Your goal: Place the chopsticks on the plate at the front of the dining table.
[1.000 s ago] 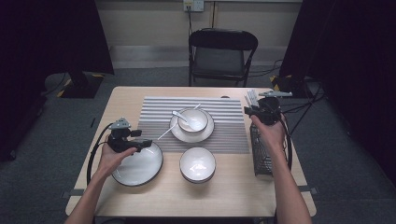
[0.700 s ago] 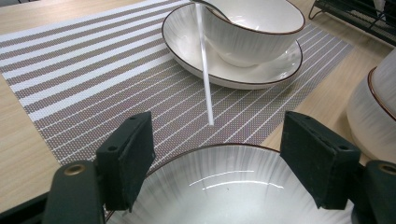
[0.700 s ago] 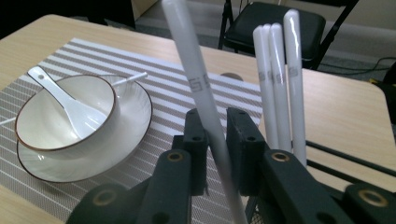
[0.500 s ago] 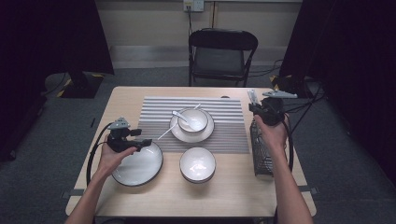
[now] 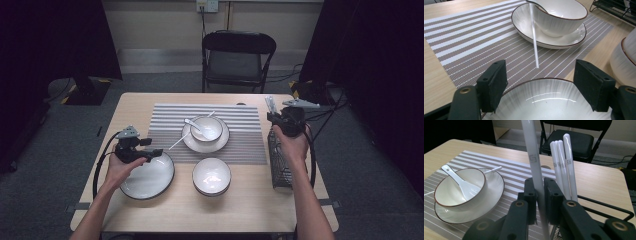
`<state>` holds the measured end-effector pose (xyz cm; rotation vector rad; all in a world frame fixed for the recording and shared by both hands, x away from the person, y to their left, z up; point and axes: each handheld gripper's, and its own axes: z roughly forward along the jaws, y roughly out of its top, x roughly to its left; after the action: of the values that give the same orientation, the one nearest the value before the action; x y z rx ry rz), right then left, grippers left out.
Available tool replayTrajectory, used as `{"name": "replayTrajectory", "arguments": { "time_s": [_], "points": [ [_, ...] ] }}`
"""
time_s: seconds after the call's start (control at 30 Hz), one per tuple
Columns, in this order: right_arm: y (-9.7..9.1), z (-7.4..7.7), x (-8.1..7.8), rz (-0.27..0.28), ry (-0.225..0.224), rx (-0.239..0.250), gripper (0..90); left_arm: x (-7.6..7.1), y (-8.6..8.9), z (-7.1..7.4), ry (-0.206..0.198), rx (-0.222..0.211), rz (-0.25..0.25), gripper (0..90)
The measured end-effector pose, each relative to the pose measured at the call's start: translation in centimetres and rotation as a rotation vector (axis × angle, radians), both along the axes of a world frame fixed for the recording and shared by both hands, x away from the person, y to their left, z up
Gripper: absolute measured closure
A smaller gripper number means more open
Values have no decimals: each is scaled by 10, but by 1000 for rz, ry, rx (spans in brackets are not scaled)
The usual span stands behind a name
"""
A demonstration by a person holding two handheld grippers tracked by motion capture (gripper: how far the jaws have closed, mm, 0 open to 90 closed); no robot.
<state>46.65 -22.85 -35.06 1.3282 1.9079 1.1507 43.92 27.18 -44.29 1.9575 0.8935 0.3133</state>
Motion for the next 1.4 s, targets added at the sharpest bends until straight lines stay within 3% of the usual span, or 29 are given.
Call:
{"name": "replayTrajectory", "arguments": {
  "time_s": [0.3, 0.83, 1.4],
  "points": [
    [-1, 0, -5, -8, -3, -32, 827, 1, 2, -1, 4, 1, 0, 270],
    [-19, 14, -13, -53, -81, 76, 848, 2, 2, -2, 6, 8, 8, 270],
    [-20, 22, -19, -55, -137, 76, 849, 2, 1, -2, 7, 6, 3, 270]
  ]
}}
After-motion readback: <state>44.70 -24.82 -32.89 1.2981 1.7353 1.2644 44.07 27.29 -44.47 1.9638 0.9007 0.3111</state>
